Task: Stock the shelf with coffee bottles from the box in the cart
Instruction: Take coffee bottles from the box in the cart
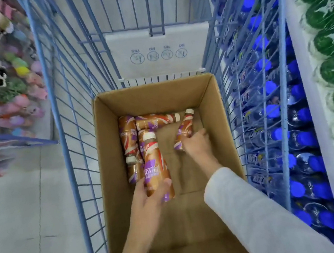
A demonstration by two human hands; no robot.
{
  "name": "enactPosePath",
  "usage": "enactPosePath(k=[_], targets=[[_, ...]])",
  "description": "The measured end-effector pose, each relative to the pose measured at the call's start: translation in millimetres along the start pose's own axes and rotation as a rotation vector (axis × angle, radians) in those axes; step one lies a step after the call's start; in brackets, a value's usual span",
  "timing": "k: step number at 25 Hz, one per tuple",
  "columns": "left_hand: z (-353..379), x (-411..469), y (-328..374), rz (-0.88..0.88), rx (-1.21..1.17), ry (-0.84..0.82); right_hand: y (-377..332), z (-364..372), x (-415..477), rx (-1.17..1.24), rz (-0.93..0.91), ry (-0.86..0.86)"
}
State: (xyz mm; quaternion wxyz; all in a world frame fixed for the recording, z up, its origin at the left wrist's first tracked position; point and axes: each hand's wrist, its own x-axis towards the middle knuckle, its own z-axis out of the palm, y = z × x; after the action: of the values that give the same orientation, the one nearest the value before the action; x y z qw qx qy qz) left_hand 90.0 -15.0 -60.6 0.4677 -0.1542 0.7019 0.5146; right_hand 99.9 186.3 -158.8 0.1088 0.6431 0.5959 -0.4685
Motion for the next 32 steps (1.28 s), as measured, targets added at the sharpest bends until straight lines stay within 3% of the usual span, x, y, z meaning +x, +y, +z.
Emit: enactPosePath(k=[3, 9, 14, 22, 26, 32], targets=[[-17, -19, -12, -0.019, -0.029, 0.028, -5, 39, 42, -0.013, 0.063, -0.08], [-30, -30, -15, -0.045, -0.044, 0.066, 7, 57, 31, 0.267, 0.134, -0.164], [-24, -81, 12, 0.027, 0.021, 0.038, 24, -2, -67, 0.494, 0.116, -0.275], [-19, -208, 50, 0.222, -0.014, -0.006, 58, -121, -271, 0.857, -0.174, -0.407], [-14, -268, 59, 0.348, 0.03, -0.112, 72, -163, -336, 0.824, -0.291, -0.371], [-16, -337, 46, 0.502, 0.107, -0.389, 108, -204, -425, 0.85, -0.43, -0.163]])
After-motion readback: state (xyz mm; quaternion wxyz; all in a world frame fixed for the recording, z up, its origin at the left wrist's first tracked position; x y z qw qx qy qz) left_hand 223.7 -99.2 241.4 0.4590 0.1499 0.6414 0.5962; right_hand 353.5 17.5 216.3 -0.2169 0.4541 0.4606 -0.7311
